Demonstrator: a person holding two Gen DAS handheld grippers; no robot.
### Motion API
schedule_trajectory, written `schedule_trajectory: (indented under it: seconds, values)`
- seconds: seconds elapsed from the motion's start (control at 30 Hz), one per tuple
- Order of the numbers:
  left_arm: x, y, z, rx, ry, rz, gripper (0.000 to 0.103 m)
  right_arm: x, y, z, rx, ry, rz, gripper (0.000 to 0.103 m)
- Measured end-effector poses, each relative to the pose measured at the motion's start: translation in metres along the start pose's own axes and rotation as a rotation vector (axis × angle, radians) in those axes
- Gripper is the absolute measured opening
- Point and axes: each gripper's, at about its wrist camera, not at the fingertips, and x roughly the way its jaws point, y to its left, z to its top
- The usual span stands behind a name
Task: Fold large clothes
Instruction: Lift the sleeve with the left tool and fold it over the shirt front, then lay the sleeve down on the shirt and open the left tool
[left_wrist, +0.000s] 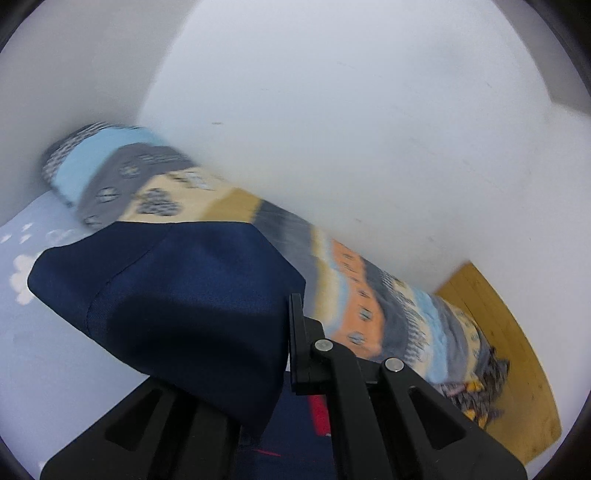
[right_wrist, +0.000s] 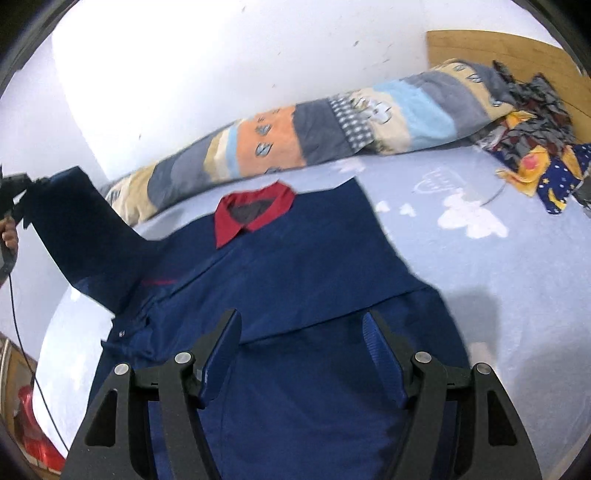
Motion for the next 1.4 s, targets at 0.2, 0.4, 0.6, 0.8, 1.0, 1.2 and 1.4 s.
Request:
schedule_trajectory:
  seconds: [0.2, 0.4, 0.6, 0.8, 1.0, 1.2, 1.4]
  values:
    - [0.038, -0.125, -0.065, 0.104, 0.110, -0.082, 0.001, -0.021, -0.028, 0.007, 0.043, -0.062, -0.004, 0.070]
    - [0.104, -0.215, -0.194, 0.206, 0.267, -0.096, 0.001, -0.039, -0.063, 0.013, 0.128, -0.105, -0.004, 0.070]
    - [0.167, -0.240, -0.347, 0.475, 0.413, 0.076, 0.004, -0.048, -0.083, 0.016, 0.149, -0.121, -0.007, 0.071]
    - [0.161, -0.249, -0.430, 0.803, 0.424, 0.152, 0.061, -0.051, -0.091, 0.018, 0.165, -0.126, -0.001, 0.071]
    - [0.130, -0.258, -0.457, 1.021, 0.425, 0.098, 0.076, -0.052, -0.087, 0.019, 0.172, -0.143, -0.002, 0.071]
    - [0.084, -0.258, -0.487, 1.295, 0.382, -0.002, 0.078, -0.055, -0.096, 0.022, 0.213, -0.161, -0.030, 0.071]
    - [0.052, -0.233, -0.470, 1.346, 0.370, -0.029, 0.084, -0.055, -0.109, 0.022, 0.258, -0.156, -0.045, 0.071]
